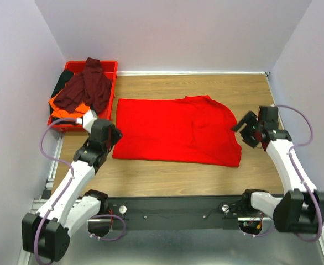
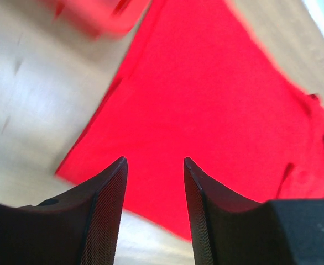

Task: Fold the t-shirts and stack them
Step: Fold the tshirt

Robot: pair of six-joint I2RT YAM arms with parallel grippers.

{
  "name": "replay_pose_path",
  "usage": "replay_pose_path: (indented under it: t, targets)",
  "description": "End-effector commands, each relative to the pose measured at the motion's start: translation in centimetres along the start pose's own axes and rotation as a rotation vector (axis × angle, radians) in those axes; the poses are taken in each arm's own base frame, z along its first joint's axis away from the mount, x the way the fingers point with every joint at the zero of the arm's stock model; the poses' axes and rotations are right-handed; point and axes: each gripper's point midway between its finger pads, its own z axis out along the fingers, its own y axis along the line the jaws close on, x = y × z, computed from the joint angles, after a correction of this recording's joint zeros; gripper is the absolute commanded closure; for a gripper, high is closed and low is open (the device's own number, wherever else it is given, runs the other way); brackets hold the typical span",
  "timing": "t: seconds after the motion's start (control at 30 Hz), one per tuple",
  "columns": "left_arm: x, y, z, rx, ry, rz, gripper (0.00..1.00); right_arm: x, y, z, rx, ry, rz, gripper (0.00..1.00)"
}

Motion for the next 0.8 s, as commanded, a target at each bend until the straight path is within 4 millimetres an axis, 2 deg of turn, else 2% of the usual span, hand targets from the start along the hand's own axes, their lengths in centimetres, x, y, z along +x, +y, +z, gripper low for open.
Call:
replay_pose_path:
  t: [0.0,0.07,0.1,0.13,0.17,0.2,0.23,0.27,0.3,0.33,0.37,0.47,0.6,0.77]
  targets:
    - [-3.4,-2.7,0.8,-0.003,-0.050,0.163,0.47,-5.5,8.2,2.7,-0.148,-0.156,-0.134,0.26]
    - [-3.6,-3.8,1.4,0.012,-0.031,0.202,0.48,-6.1,11.0,4.3,-0.141,-0.178,-0.222,0.34]
    - [-4.4,-5.2,1.7,0.052,-0.044,0.213,0.50,-6.8,12.0,5.6,-0.144,-0.190,-0.287,0.35]
    - [-3.7,-5.6,2.4,0.065,-0.010,0.238,0.51,-7.6,13.7,7.6,-0.149,-0.185,-0.326,0.37]
    - [-3.6,-5.9,2.7,0.074,0.001,0.246,0.51,-7.9,14.3,8.9,-0.147,-0.181,-0.356,0.41]
    - [-3.4,-6.5,3.3,0.095,0.008,0.255,0.52,-7.8,14.1,11.6,-0.123,-0.162,-0.410,0.47]
    - [-3.2,-6.7,3.6,0.103,0.012,0.254,0.52,-8.2,15.0,12.6,-0.135,-0.163,-0.443,0.47]
    - [-3.0,-7.1,4.0,0.119,0.019,0.252,0.52,-9.6,17.0,12.8,-0.173,-0.198,-0.500,0.47]
    - [-2.4,-6.9,4.7,0.109,0.038,0.255,0.52,-9.9,17.9,13.5,-0.188,-0.201,-0.527,0.47]
    - [-2.1,-6.9,5.1,0.111,0.047,0.252,0.53,-8.9,17.9,15.8,-0.188,-0.161,-0.565,0.47]
    - [-1.6,-7.4,5.4,0.135,0.069,0.237,0.53,-10.3,19.4,15.9,-0.207,-0.197,-0.613,0.47]
    - [0.4,-7.9,6.7,0.167,0.143,0.210,0.55,-9.9,20.4,18.4,-0.236,-0.172,-0.691,0.47]
    - [2.9,-7.8,8.6,0.167,0.223,0.202,0.57,-8.1,21.3,19.6,-0.276,-0.132,-0.758,0.47]
    - [4.5,-7.9,10.0,0.160,0.270,0.211,0.58,-5.8,20.4,21.9,-0.226,-0.098,-0.858,0.47]
